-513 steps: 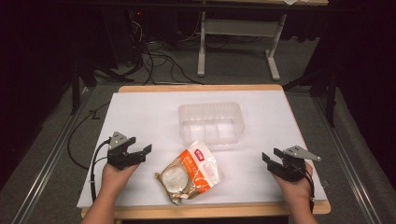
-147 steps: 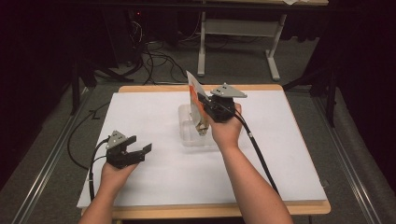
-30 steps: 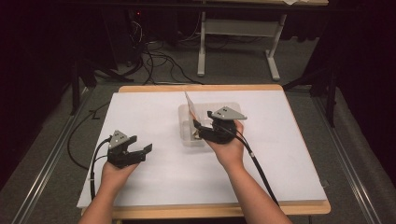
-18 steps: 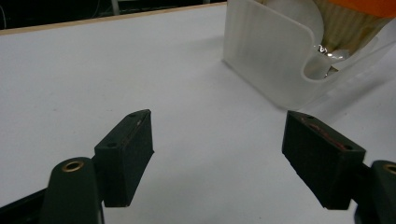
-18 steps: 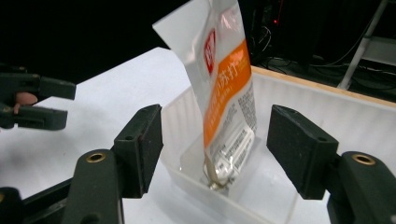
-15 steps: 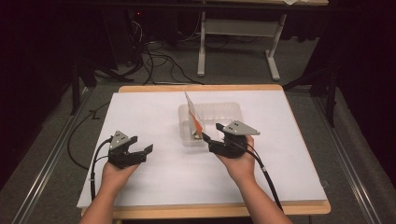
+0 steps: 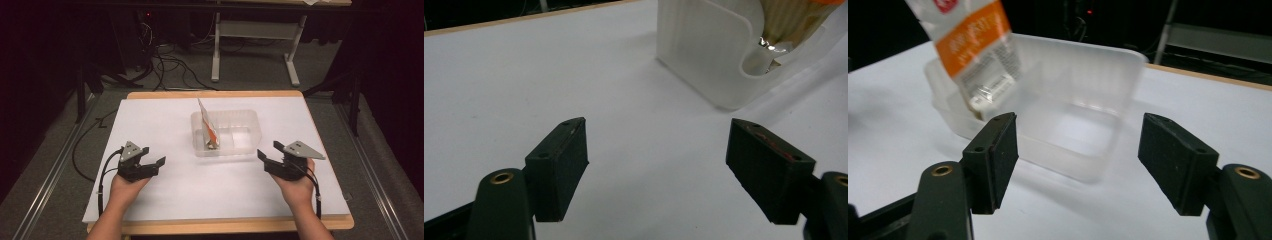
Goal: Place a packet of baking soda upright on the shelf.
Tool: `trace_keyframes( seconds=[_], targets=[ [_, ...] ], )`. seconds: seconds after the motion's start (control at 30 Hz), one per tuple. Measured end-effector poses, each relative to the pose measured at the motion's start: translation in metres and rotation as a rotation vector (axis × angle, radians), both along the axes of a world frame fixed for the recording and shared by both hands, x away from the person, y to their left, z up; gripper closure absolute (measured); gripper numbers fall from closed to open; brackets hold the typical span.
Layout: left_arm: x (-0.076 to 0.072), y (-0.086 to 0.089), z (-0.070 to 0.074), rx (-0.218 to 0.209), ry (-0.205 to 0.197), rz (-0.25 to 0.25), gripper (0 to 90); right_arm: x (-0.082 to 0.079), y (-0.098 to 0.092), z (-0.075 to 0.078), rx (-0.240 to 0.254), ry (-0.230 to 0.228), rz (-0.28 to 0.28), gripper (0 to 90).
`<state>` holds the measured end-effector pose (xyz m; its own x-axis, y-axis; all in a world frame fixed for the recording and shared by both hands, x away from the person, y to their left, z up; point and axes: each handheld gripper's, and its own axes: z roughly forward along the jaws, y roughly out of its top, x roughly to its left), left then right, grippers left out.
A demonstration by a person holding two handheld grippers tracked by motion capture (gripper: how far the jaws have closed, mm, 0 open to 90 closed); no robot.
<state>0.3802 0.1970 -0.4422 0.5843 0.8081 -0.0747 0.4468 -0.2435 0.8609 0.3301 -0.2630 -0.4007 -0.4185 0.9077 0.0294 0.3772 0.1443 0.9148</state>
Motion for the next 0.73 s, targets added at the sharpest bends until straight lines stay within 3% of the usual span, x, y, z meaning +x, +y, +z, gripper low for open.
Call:
trace_keyframes(
  seconds=[0.23, 0.37, 0.5, 0.73],
  targets=[
    [-0.001, -0.004, -0.001, 0.014, 0.003, -0.009, 25.2, -0.029, -0.057, -0.016, -0.027, 0.020, -0.099, 31.1],
    [-0.002, -0.007, -0.001, 0.023, 0.004, -0.024, 25.1, -0.034, -0.074, -0.026, -0.006, 0.058, -0.145, 31.4],
    [-0.002, -0.010, -0.003, 0.040, 0.004, -0.031, 25.1, -0.028, -0.070, -0.030, -0.019, 0.070, -0.150, 31.6],
    [-0.002, -0.008, -0.002, 0.033, 0.003, -0.026, 25.1, -0.028, -0.060, -0.029, -0.048, 0.064, -0.120, 30.7]
  ],
)
